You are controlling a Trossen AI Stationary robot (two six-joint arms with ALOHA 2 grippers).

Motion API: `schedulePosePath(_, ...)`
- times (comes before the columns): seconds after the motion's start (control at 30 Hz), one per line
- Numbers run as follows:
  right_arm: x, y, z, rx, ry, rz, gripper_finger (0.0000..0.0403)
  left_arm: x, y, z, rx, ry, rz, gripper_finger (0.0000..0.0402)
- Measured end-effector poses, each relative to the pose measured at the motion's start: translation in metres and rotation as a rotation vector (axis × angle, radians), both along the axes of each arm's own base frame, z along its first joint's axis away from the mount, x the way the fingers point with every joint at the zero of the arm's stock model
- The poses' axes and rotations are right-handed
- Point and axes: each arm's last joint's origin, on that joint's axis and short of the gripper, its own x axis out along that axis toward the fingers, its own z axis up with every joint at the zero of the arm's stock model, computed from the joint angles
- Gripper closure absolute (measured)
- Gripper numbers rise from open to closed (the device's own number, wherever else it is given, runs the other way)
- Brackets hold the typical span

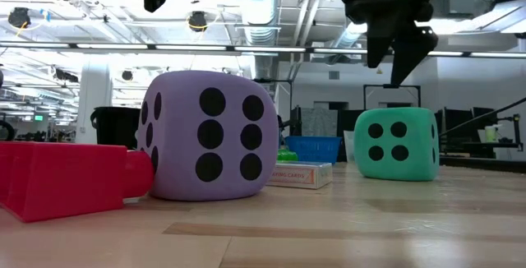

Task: Pick & Place Toys
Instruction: Put the blue dice into the blue bin

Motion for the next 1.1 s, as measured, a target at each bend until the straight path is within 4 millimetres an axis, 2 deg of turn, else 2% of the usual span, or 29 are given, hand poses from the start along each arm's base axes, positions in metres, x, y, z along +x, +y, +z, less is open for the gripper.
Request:
schedulePosePath(0.27,0.011,-0.008,-0.013,0.027,0.042,0.049,0.0003,0.000,0.000,0.000,0.001,0.001,0.004,0.0193)
schedulePosePath(0.57,0.034,-0.007,-0.056,0.143,0.186,0.128,0.0003,0.000,0.000,0.000,0.001,0.001,0.003,0.0193)
schedulePosePath(0.73,0.040,-0.002,-0.081,0.180,0.283,0.159,0.0002,0.000,0.000,0.000,0.001,0.001,0.003,0.0193)
schedulePosePath(0.93,0.035,0.005,-0.083,0.220,0.329,0.141,0.0017,0.000,0.000,0.000,0.001,0.001,0.002,0.0193)
schedulePosePath(1.1,0.025,0.004,-0.065,0.239,0.318,0.069,0.0054,0.000,0.000,0.000,0.001,0.001,0.002,0.0193)
